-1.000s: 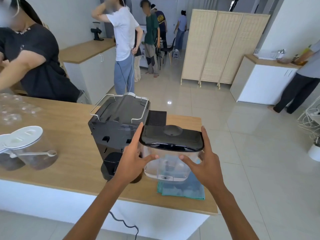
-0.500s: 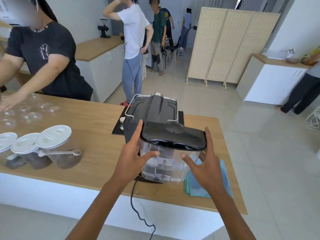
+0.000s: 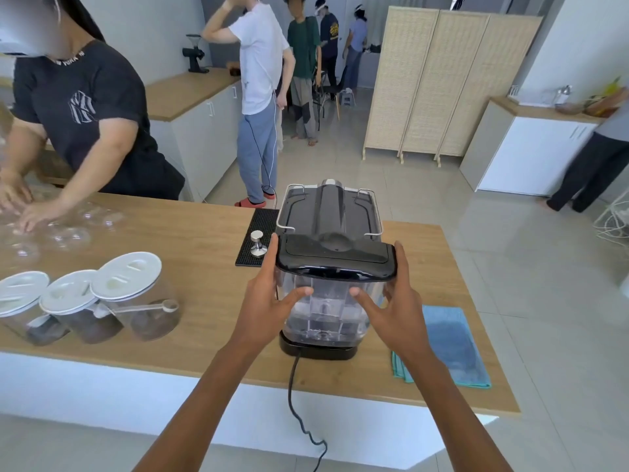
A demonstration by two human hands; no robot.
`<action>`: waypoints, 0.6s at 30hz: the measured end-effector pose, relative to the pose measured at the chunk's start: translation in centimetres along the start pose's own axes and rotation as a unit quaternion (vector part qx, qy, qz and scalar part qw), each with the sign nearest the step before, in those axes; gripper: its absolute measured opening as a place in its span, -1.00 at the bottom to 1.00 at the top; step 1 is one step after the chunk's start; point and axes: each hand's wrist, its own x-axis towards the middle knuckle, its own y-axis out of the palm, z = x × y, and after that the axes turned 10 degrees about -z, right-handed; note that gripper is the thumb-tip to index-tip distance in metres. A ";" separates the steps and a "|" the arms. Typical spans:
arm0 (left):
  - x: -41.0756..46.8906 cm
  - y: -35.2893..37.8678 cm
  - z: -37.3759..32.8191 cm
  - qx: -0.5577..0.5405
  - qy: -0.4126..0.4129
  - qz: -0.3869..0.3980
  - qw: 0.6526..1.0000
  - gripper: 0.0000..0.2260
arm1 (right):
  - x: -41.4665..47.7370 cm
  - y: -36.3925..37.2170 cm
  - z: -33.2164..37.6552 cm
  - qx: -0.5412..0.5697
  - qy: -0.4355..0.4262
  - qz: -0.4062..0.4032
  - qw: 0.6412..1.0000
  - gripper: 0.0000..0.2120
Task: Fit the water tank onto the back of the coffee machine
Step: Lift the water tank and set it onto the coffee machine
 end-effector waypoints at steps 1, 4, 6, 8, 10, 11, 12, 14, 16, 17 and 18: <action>0.1 -0.2 0.2 0.000 -0.001 -0.002 1.000 -0.05 | 0.0 0.3 0.1 -0.003 0.001 0.000 1.000 0.00; 0.5 -0.6 0.7 -0.007 -0.002 -0.003 1.000 -0.06 | 0.1 1.0 0.1 0.004 0.004 0.000 1.000 0.02; 0.8 -0.7 0.7 -0.005 0.003 -0.001 1.000 -0.05 | 0.1 1.2 0.1 0.006 0.008 -0.001 1.000 0.03; 1.0 -0.6 1.0 0.004 0.005 -0.005 1.000 -0.05 | 0.2 1.3 0.1 -0.001 0.010 -0.005 1.000 0.03; 1.1 -0.5 1.3 0.002 0.009 -0.008 1.000 -0.06 | 0.3 1.4 -0.1 -0.014 0.012 -0.009 1.000 0.03; 1.1 -0.5 1.5 0.000 0.011 -0.008 1.000 -0.07 | 0.3 1.4 -0.2 -0.023 0.012 -0.011 1.000 0.03; 1.1 -0.5 1.7 -0.003 0.013 -0.008 1.000 -0.07 | 0.3 1.4 -0.3 -0.032 0.011 -0.012 0.999 0.03; 0.9 -0.4 2.1 -0.006 0.014 -0.009 1.000 -0.07 | 0.3 1.5 -0.6 -0.045 0.005 -0.014 0.999 0.03; 0.7 -0.2 2.5 0.005 0.014 -0.012 1.000 -0.07 | 0.1 1.5 -1.1 -0.049 0.007 -0.015 0.999 0.02; 0.4 -0.1 2.6 0.018 0.019 -0.017 1.000 -0.08 | 0.0 1.7 -1.3 -0.050 0.012 -0.015 0.999 0.02; 0.2 0.0 2.8 0.030 0.026 -0.021 0.999 -0.09 | -0.3 1.8 -1.5 -0.050 0.017 -0.016 0.998 0.02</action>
